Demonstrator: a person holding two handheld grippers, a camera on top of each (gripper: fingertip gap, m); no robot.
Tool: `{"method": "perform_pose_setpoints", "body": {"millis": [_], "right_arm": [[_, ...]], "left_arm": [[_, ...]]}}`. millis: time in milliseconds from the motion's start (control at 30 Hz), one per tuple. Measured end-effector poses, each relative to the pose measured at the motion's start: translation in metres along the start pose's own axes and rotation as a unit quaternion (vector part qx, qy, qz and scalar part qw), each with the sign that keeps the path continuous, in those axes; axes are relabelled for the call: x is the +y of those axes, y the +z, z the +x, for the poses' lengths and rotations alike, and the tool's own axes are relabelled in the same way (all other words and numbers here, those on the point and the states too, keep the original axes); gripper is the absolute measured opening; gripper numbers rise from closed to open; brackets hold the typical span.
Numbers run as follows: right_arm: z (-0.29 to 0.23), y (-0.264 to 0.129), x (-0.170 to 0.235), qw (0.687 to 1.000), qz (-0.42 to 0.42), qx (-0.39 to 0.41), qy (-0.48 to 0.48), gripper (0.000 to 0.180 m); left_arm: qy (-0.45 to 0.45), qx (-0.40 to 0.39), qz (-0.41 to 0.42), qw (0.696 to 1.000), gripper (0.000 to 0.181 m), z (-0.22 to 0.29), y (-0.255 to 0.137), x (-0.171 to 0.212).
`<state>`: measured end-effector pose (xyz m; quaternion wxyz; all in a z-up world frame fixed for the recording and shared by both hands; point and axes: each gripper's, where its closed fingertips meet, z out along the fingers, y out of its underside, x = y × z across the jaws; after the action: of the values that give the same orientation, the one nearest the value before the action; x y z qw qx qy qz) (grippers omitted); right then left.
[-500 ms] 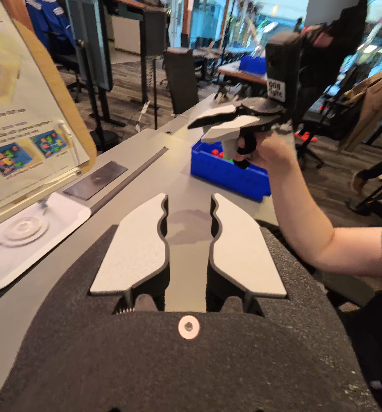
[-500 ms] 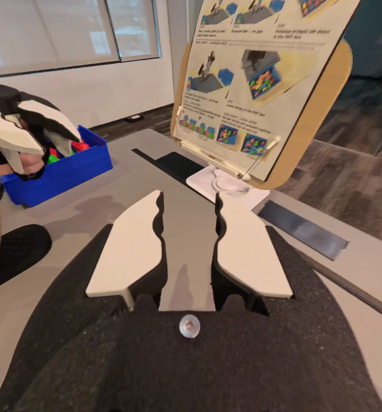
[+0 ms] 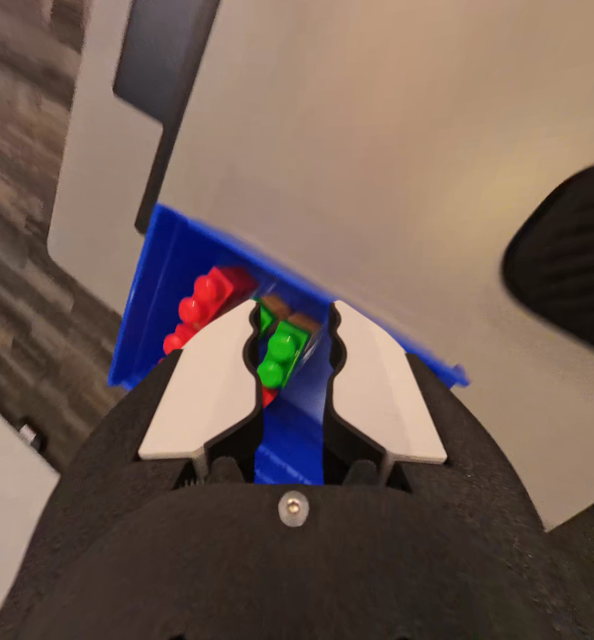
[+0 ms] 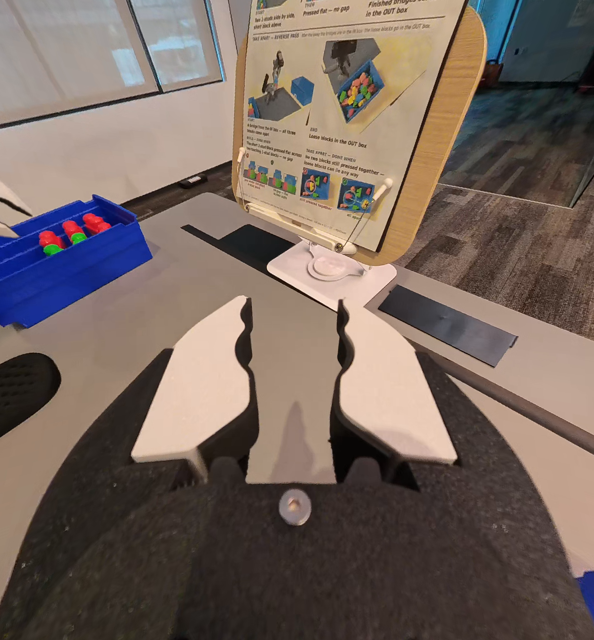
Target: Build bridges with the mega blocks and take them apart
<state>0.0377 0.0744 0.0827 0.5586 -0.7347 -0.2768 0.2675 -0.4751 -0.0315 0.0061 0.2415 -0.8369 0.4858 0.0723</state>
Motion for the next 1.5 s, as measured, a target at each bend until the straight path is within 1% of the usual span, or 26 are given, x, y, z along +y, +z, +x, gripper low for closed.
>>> {"method": "perform_pose_setpoints", "body": {"millis": [67, 100, 133, 167, 200, 267, 400, 600, 667, 700, 733, 833, 933, 1000, 1067, 1167, 1233, 1333, 1433, 1500], "right_arm": [[0.001, -0.002, 0.000, 1.000, -0.001, 0.002, -0.002, 0.046], [0.001, -0.003, 0.001, 1.000, -0.003, 0.004, -0.003, 0.046], [0.002, -0.003, 0.001, 1.000, -0.004, 0.006, -0.005, 0.046], [0.002, -0.004, 0.001, 1.000, -0.006, 0.009, -0.005, 0.046], [0.004, -0.004, 0.002, 1.000, -0.009, 0.016, -0.003, 0.047], [0.006, -0.004, 0.004, 1.000, -0.014, 0.023, 0.002, 0.047], [0.003, 0.000, 0.008, 1.000, -0.023, 0.015, 0.000, 0.047], [0.002, 0.008, 0.018, 0.998, -0.055, 0.020, -0.016, 0.049], [0.001, 0.011, 0.020, 0.998, -0.059, 0.016, -0.017, 0.049], [0.000, 0.012, 0.020, 0.998, -0.060, 0.014, -0.017, 0.049], [0.000, 0.013, 0.021, 0.998, -0.061, 0.013, -0.017, 0.048], [0.000, 0.013, 0.023, 0.998, -0.065, 0.010, -0.018, 0.048], [0.001, 0.011, 0.022, 0.998, -0.061, 0.007, -0.014, 0.048], [0.000, 0.009, 0.018, 0.999, -0.051, 0.001, -0.009, 0.047], [-0.005, 0.008, 0.011, 0.999, -0.034, -0.006, -0.006, 0.045], [-0.026, 0.009, -0.008, 0.999, 0.007, -0.041, -0.013, 0.044], [-0.056, 0.011, -0.024, 0.994, 0.043, -0.091, -0.034, 0.044], [-0.121, 0.007, -0.047, 0.970, 0.102, -0.209, -0.072, 0.047], [-0.172, -0.003, -0.063, 0.943, 0.147, -0.288, -0.082, 0.055], [-0.192, -0.007, -0.068, 0.933, 0.159, -0.312, -0.079, 0.069]], "left_arm": [[0.009, -0.008, -0.044, 0.999, 0.039, -0.006, 0.012, 0.032], [-0.006, 0.001, -0.064, 0.998, 0.040, -0.005, 0.018, 0.045], [-0.032, 0.027, -0.074, 0.996, 0.041, -0.001, 0.024, 0.053], [-0.049, 0.041, -0.073, 0.995, 0.045, 0.000, 0.029, 0.057], [-0.046, 0.037, -0.065, 0.996, 0.049, -0.003, 0.034, 0.059], [-0.022, 0.025, -0.059, 0.998, 0.048, -0.006, 0.043, 0.066], [-0.004, 0.025, -0.106, 0.994, 0.050, -0.010, 0.064, 0.089], [-0.006, 0.048, -0.145, 0.988, 0.050, -0.005, 0.085, 0.107], [-0.003, 0.041, -0.159, 0.986, 0.051, -0.004, 0.093, 0.114], [-0.002, 0.036, -0.167, 0.985, 0.050, -0.004, 0.096, 0.117], [0.000, 0.026, -0.173, 0.985, 0.043, -0.006, 0.099, 0.121], [-0.034, 0.021, -0.160, 0.986, 0.040, -0.007, 0.098, 0.118], [-0.068, 0.002, -0.111, 0.991, 0.039, -0.015, 0.080, 0.107], [-0.101, -0.024, -0.053, 0.993, 0.039, -0.027, 0.055, 0.090], [-0.143, -0.055, 0.042, 0.987, 0.039, -0.043, 0.016, 0.060], [-0.199, -0.064, 0.205, 0.956, 0.039, -0.053, -0.049, -0.007], [-0.214, -0.026, 0.305, 0.928, 0.039, -0.039, -0.082, -0.064], [-0.201, 0.086, 0.408, 0.887, 0.038, 0.014, -0.104, -0.155], [-0.170, 0.180, 0.461, 0.852, 0.038, 0.072, -0.106, -0.232], [-0.149, 0.233, 0.487, 0.829, 0.038, 0.103, -0.105, -0.273]]}}
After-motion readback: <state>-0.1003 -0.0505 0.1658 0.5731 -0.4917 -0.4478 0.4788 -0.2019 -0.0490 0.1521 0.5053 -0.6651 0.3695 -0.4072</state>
